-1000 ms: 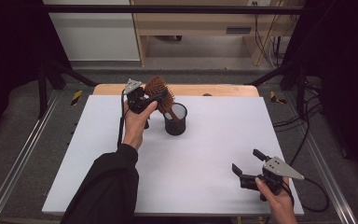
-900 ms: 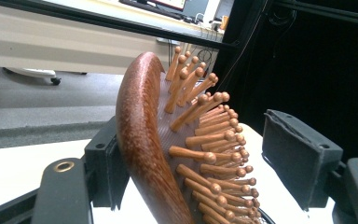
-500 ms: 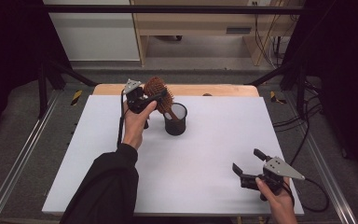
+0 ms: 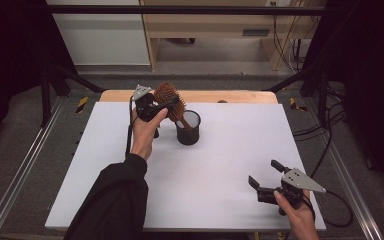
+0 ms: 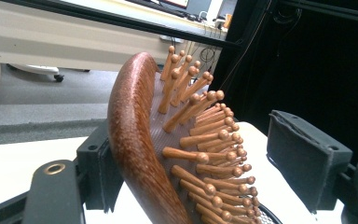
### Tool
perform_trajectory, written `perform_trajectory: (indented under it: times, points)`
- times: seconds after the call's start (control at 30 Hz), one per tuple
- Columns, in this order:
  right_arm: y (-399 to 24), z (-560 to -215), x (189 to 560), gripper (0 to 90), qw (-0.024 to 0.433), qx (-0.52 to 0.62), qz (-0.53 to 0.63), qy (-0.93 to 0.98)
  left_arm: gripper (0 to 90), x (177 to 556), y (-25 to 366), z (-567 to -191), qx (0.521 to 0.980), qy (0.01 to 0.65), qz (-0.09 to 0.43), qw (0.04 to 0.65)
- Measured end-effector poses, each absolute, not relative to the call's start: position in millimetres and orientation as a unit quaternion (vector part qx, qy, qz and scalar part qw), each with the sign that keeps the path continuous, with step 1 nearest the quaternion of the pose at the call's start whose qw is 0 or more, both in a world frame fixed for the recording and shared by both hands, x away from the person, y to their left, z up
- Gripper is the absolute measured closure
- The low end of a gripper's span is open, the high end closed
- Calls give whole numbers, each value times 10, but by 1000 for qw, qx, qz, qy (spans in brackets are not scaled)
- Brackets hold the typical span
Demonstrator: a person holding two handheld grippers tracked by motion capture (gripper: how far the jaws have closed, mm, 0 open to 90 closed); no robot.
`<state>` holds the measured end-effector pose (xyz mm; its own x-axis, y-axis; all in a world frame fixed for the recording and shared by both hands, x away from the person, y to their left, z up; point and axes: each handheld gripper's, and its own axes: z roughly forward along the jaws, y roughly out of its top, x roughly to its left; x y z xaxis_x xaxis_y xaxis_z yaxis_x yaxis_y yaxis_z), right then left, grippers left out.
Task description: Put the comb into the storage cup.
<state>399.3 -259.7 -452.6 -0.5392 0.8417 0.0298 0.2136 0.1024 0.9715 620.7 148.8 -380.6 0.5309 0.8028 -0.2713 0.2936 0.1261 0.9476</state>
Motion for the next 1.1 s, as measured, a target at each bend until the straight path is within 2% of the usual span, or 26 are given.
perform_trajectory:
  times: [0.27, 0.8, 1.1]
  points:
    - [-2602, -4525, 3992, 30, 288, 385, 549, 683, 213, 6208, 1487, -3806, 625, 437, 214, 610]
    - [-2594, -4526, 3991, 30, 284, 385, 550, 684, 59, 6208, 1490, -3814, 622, 451, 220, 602]
    - [-2594, -4526, 3992, 30, 284, 385, 550, 684, 53, 6198, 1512, -3811, 617, 451, 224, 605]
